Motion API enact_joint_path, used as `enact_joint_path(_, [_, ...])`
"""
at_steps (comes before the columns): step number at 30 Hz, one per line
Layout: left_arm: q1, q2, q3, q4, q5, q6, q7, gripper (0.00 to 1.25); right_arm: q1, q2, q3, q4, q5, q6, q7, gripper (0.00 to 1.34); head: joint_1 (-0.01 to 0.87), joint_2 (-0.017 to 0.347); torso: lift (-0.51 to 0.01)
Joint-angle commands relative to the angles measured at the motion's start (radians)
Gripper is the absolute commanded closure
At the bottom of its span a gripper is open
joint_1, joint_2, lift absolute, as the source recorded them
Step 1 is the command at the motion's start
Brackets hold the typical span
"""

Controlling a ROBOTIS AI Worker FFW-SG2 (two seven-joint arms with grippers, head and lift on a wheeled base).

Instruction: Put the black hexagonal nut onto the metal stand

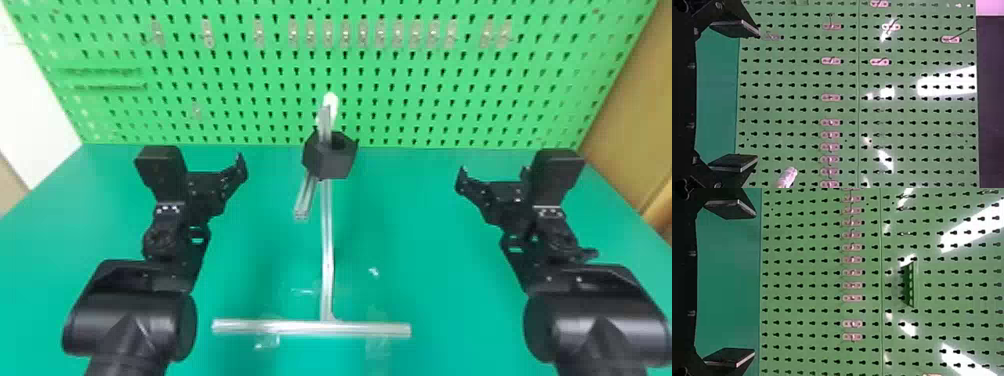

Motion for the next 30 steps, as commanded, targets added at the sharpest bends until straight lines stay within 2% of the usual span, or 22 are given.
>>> enact_joint_path(1, [0.0,0.0,-0.001,-0.001,0.0,0.0,0.0,0.15,0.001,-0.001,-0.002,-0.002,0.004,0.0,0.0,0.07,0.693,0.081,-0.001])
enact_joint_path(11, [-0.009,0.0,-0.002,-0.001,0.0,-0.002,0.0,0.15,-0.009,-0.004,-0.005,-0.019,0.011,0.007,0.0,0.07,0.693,0.081,-0.001])
enact_joint_path(21, [-0.064,-0.002,-0.002,-0.001,0.008,-0.026,0.0,0.15,-0.056,-0.009,-0.013,-0.047,0.011,0.018,0.0,0.07,0.693,0.081,-0.001])
enact_joint_path(30, [-0.058,-0.002,-0.004,-0.001,0.006,-0.026,0.0,0.15,-0.055,-0.001,-0.013,-0.045,0.022,0.02,-0.002,0.07,0.693,0.081,-0.001])
